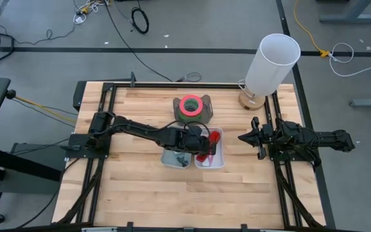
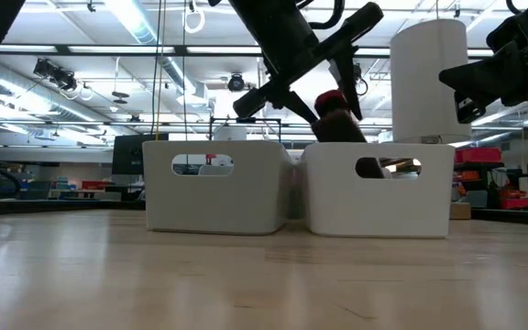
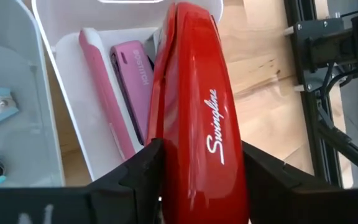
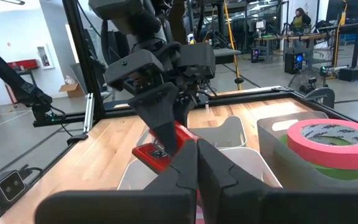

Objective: Pick and place Stapler, Stapler remover, tape
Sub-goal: Put the red stapler in the white bin, then return to Home Position

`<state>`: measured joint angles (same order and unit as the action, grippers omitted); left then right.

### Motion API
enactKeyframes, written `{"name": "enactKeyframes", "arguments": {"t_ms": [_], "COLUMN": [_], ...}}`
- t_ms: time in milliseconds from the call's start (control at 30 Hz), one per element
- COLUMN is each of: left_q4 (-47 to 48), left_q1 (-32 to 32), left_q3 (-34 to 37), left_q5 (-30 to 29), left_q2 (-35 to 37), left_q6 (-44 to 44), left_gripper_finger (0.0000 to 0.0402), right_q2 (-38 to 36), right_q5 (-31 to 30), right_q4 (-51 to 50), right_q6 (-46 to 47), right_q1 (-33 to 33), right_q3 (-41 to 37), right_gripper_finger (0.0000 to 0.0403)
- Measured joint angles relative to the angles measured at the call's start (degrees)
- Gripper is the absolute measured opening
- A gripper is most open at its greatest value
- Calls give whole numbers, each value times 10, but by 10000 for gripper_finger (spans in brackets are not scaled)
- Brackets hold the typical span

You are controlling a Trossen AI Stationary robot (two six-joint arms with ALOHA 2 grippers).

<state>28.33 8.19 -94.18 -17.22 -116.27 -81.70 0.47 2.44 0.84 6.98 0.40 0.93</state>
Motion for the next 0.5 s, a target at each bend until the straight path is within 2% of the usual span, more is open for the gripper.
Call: {"name": "enactKeyframes", "arguments": {"t_ms": [233,500], "left_q4": [-1,-1], "left_q1": [1,-1], "left_q3": [0,-1], "left_q5": [1,3], "left_q2": [0,0], "left_q6": [1,-1], "left_gripper_finger": [215,278], "right_q2": [0,0], "right_q5": [0,0], "right_q4": [0,0], "right_q6": [0,0], "right_q1": [0,0], "right_q3": [0,0], "right_gripper_finger": [4,4]}}
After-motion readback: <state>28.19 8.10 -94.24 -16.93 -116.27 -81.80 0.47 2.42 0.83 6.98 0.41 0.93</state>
